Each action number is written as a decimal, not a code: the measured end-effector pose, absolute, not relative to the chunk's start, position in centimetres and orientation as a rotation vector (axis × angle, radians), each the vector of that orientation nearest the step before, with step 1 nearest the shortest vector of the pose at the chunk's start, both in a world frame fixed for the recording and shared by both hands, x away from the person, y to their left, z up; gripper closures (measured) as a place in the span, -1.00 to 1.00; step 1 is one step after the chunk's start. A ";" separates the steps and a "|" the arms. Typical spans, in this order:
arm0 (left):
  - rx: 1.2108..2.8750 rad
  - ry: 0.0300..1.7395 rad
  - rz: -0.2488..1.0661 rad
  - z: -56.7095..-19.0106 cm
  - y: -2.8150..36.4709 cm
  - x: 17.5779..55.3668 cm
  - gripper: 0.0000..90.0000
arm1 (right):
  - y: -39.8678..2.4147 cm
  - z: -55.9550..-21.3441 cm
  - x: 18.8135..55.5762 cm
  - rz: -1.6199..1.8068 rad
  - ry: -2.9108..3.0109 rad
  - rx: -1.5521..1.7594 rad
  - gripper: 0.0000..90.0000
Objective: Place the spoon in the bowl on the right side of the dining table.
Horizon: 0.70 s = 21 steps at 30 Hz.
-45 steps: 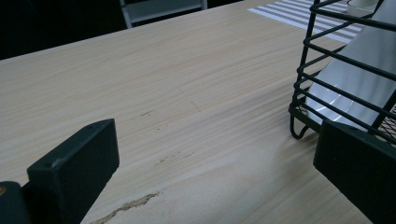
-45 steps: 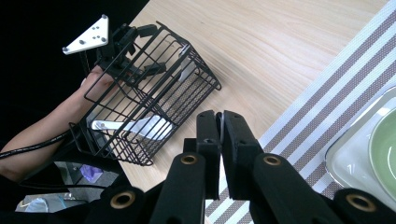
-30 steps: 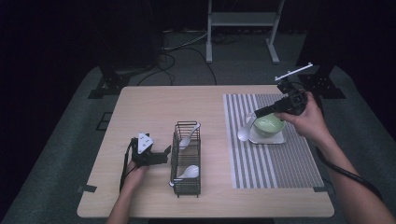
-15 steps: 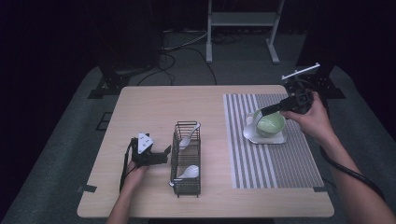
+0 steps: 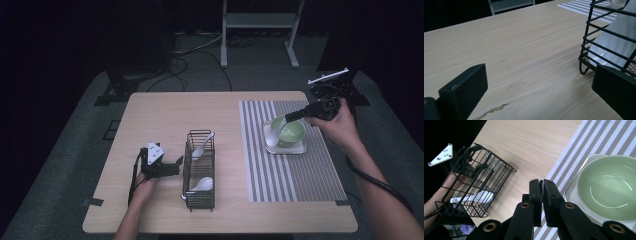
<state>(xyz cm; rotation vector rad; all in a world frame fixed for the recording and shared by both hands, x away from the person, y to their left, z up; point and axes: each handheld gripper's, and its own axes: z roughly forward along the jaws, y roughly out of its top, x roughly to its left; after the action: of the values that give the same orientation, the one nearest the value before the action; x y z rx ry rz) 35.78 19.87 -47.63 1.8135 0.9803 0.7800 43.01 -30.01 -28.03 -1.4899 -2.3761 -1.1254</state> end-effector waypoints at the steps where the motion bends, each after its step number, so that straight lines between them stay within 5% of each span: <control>1: 1.815 0.979 0.781 -47.6 19.9 35.8 -1.00 | -30.1 -28.0 43.1 -1.126 -2.373 -1.495 0.90; 21: 1.815 0.979 0.782 -47.6 19.9 35.8 -1.00 | -31.7 -28.3 43.7 -1.142 -2.346 -1.573 0.90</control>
<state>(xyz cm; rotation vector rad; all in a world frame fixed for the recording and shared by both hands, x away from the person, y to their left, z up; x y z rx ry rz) 35.77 19.85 -47.63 1.8149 0.9789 0.7823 43.68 -31.75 -28.35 -1.5733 -2.3456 -1.1424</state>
